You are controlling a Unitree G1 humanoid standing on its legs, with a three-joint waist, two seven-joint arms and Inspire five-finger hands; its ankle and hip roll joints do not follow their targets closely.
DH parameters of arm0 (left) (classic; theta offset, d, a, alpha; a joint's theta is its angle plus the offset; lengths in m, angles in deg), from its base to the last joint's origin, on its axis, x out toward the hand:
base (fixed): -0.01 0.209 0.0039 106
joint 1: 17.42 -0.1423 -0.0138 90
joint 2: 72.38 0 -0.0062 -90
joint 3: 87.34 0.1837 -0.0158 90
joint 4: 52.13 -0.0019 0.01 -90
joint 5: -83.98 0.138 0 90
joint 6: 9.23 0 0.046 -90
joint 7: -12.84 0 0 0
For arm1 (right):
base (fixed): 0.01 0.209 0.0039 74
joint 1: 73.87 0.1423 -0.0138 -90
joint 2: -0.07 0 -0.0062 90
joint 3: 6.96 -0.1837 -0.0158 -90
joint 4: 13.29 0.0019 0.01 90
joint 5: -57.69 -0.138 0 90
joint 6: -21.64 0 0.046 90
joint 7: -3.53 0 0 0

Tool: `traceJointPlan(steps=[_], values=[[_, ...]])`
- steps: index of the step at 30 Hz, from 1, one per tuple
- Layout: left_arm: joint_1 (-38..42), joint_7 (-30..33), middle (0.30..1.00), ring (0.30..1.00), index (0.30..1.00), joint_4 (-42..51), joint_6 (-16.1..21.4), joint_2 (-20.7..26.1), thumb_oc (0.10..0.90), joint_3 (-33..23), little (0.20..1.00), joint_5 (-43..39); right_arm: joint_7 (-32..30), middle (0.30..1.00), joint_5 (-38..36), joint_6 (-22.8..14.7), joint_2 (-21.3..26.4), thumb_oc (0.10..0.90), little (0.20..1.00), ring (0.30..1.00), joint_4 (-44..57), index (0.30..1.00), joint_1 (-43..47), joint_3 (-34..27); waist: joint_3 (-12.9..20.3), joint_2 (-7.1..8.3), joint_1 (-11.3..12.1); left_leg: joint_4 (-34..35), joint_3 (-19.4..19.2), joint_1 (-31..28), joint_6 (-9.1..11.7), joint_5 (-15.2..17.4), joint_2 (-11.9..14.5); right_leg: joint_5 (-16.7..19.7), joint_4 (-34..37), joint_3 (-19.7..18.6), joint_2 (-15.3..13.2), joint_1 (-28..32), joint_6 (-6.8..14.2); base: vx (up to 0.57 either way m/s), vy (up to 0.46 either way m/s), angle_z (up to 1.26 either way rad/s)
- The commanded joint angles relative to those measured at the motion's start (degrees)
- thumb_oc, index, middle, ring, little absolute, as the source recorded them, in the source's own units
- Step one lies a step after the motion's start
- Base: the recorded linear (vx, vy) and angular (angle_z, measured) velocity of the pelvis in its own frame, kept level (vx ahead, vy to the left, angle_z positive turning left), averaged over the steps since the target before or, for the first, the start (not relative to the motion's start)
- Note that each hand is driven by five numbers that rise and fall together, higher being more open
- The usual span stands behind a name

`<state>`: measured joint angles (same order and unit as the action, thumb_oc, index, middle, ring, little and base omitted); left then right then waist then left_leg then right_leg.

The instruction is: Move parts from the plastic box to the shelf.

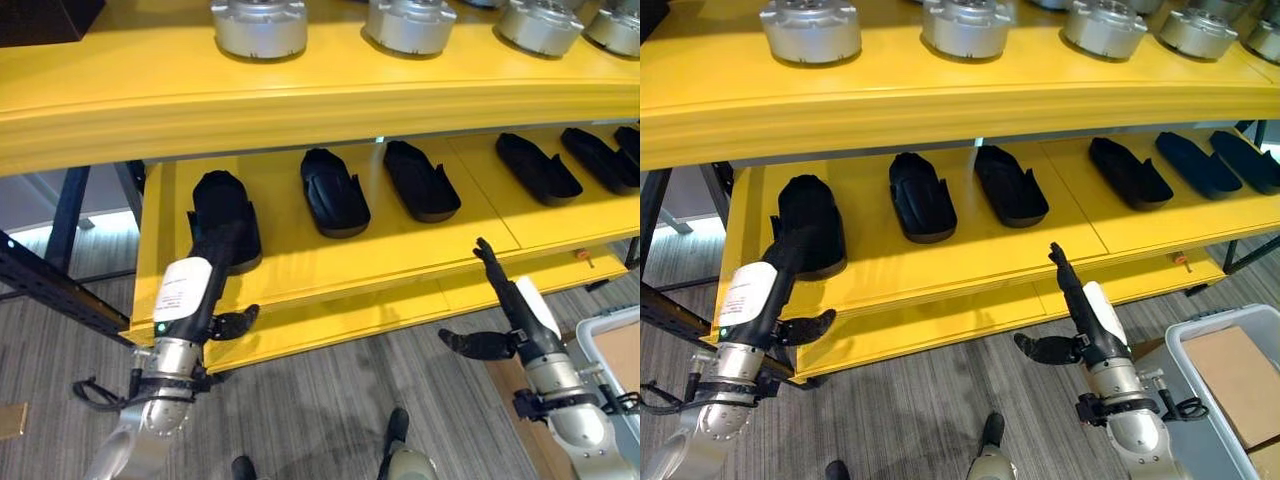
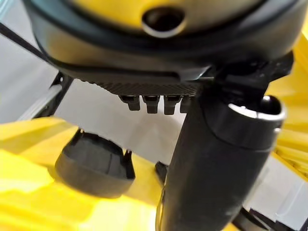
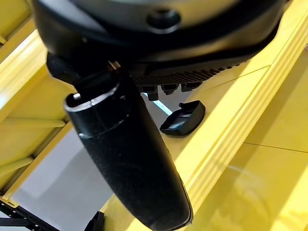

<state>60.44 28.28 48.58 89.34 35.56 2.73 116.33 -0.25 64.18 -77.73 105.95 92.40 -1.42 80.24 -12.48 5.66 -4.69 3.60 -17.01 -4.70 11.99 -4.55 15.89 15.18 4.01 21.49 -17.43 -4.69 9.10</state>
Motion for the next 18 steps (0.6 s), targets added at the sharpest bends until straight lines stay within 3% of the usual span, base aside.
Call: traceJointPlan(steps=[1, 18], values=[[7.4, 4.0, 1.0, 1.0, 1.0, 1.5, 1.7, 4.6, 0.9, -2.4, 1.0, 1.3, -4.3, 1.0, -0.1, -3.6, -0.3, 0.9, 1.0, 1.0, 7.8, 1.0, 6.0, -3.9, -0.4, 2.9, -0.5, 0.0, -0.6, -1.1, -3.2, 2.2, -1.2, -6.7, -5.7, 3.5, -4.9, 7.9, 4.9, 0.0, 0.0, 0.0], [8.7, 3.9, 1.0, 1.0, 1.0, -8.4, -1.5, 3.2, 0.9, 3.0, 1.0, 5.6, -5.6, 1.0, -0.1, -3.1, -0.3, 0.9, 1.0, 1.0, 7.2, 1.0, 5.5, -3.6, -1.7, 4.12, -0.5, -0.4, -0.7, -0.4, -3.3, 2.0, -0.7, -6.9, -5.8, 3.1, -4.5, 7.2, 4.7, 0.0, 0.0, 0.0]])
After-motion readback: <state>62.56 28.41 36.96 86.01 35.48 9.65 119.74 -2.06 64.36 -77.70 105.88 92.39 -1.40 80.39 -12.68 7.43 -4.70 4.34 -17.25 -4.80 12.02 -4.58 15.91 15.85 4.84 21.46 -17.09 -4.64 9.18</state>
